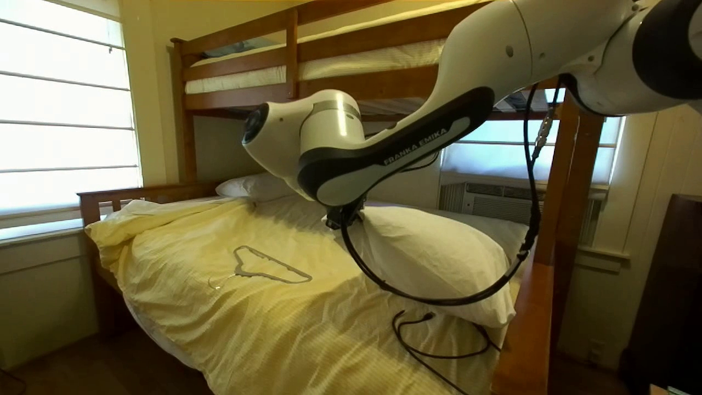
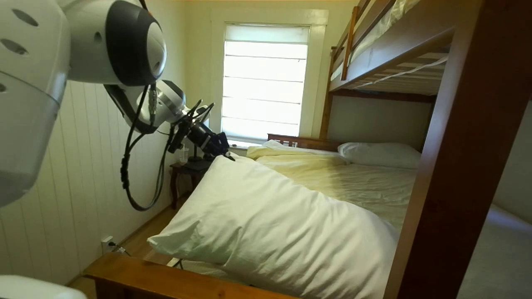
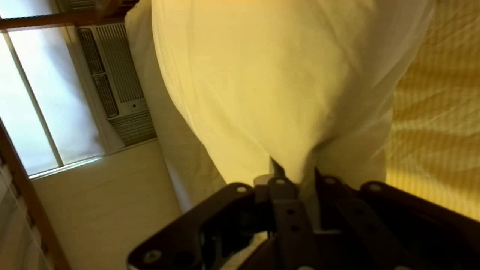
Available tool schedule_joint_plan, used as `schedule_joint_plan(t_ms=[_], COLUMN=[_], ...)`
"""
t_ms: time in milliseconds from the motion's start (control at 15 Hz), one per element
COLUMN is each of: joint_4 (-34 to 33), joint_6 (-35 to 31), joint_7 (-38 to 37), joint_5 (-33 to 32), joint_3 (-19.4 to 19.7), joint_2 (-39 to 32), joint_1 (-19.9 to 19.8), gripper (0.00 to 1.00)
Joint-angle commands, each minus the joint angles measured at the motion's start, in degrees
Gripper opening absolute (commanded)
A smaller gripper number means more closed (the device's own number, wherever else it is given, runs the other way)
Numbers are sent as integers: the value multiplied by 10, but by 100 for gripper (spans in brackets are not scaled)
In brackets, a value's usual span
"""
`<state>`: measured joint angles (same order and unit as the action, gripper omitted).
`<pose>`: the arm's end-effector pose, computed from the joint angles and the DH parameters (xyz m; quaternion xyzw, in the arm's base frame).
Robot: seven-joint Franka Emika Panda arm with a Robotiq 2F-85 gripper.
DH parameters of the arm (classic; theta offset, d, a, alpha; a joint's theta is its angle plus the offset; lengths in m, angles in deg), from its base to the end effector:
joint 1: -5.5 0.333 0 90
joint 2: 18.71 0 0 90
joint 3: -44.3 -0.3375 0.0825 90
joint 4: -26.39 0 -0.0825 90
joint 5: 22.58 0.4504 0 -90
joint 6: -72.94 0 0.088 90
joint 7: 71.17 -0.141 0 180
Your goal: Flip the pillow over
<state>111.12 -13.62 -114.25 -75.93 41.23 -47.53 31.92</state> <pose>0.6854 0.2464 0.3704 0.8779 -0.0260 0.0863 0.4702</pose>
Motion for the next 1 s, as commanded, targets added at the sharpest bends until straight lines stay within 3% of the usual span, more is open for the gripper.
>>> schedule_joint_plan(t_ms=[0,67,133,333,800,933], joint_4=[-4,-4,-25,-118,-311,-362], joint_6=[7,6,19,62,126,134], joint_7=[-4,-5,-11,-30,-34,-42], joint_5=[-6,-6,-12,-33,9,-17], joint_3=[-19,-20,-13,13,41,60], joint_2=[-8,-12,-24,-37,-60,-72], joint_1=[-11,-11,-10,-20,-84,-87], gripper=[11,11,3,3,3,3])
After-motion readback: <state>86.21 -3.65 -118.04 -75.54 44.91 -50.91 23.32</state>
